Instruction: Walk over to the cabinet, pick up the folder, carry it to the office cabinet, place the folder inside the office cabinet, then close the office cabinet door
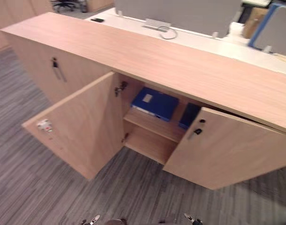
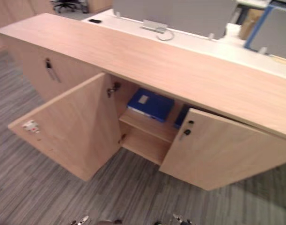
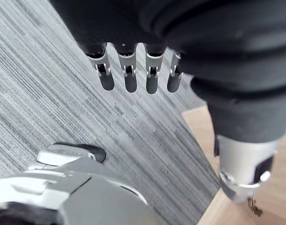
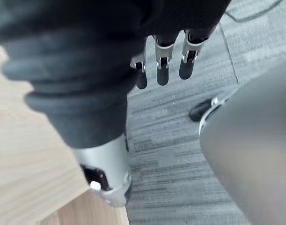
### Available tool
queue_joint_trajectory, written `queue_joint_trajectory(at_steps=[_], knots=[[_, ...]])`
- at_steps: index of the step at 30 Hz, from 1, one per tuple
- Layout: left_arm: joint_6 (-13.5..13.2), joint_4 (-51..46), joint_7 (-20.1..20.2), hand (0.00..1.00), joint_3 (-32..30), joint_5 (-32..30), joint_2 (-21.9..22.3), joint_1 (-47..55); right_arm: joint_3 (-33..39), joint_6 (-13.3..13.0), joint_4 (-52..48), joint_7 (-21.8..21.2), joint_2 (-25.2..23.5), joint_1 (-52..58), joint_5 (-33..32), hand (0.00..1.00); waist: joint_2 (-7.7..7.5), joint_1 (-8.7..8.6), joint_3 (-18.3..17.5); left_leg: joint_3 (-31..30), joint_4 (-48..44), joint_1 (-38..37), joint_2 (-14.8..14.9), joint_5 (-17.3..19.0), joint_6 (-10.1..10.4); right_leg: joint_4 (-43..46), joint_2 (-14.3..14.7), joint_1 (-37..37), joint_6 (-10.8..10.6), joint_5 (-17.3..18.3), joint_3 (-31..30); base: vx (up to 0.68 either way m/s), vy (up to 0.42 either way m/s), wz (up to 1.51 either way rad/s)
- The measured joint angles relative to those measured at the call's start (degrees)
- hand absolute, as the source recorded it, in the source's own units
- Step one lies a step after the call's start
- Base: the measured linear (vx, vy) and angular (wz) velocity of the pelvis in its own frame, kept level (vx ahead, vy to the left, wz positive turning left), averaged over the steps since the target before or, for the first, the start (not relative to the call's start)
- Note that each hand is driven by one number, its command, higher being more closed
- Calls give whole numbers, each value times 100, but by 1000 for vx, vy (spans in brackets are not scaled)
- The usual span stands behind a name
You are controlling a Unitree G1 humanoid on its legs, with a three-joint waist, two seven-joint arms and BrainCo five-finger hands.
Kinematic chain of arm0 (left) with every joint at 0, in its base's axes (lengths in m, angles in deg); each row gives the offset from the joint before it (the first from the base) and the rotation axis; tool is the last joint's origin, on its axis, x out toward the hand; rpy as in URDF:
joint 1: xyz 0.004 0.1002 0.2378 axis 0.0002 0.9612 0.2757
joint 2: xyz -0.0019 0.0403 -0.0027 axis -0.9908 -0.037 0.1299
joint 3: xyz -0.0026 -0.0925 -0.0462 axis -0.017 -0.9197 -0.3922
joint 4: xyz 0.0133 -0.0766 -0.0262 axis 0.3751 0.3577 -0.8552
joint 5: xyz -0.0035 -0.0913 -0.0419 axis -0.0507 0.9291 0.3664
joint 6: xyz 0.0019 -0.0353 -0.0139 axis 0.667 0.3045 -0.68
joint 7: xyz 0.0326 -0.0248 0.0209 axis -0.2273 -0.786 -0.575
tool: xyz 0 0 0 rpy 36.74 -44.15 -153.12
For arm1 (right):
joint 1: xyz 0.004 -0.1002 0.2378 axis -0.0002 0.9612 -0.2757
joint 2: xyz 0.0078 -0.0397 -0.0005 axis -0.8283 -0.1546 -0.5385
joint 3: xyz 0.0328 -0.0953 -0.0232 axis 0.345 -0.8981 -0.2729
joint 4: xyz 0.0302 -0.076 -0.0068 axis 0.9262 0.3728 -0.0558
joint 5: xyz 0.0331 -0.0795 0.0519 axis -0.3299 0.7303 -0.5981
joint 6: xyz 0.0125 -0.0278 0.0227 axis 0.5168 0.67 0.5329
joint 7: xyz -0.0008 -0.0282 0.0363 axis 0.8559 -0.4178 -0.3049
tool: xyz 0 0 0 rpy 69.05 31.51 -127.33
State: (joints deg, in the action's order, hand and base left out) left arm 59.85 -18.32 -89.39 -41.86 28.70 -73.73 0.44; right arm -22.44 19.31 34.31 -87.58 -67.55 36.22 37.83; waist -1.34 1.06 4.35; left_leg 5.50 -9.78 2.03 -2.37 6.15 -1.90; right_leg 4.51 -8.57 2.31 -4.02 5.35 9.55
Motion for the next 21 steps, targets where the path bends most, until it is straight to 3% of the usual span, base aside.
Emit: queue_joint_trajectory(at_steps=[4,12,16,21], knots=[[1,66,5,0,37,-2,-12,53,-12,4,11,-41,6,-32,2,0,-7,100,-49,-63,386,-248,-171,-178,-80,-9,-127,105,-40,-33,22,55,119,16],[-9,168,16,0,126,16,-40,48,-169,26,7,-40,26,-39,14,0,-22,61,-60,-360,833,-456,-227,-534,-108,194,-169,132,-57,-48,183,-23,2,19],[-6,174,94,0,161,284,-67,48,-277,24,4,-41,44,-37,10,0,-36,12,-121,-470,1510,-507,-259,-969,-94,15,-170,5,-122,-89,235,-124,-25,7],[18,-176,97,0,-369,631,-7,2,-275,25,-4,-41,89,35,8,0,-29,7,-106,-529,1515,-509,-224,-1053,-44,-238,-108,117,-91,-163,305,-107,-39,10]])
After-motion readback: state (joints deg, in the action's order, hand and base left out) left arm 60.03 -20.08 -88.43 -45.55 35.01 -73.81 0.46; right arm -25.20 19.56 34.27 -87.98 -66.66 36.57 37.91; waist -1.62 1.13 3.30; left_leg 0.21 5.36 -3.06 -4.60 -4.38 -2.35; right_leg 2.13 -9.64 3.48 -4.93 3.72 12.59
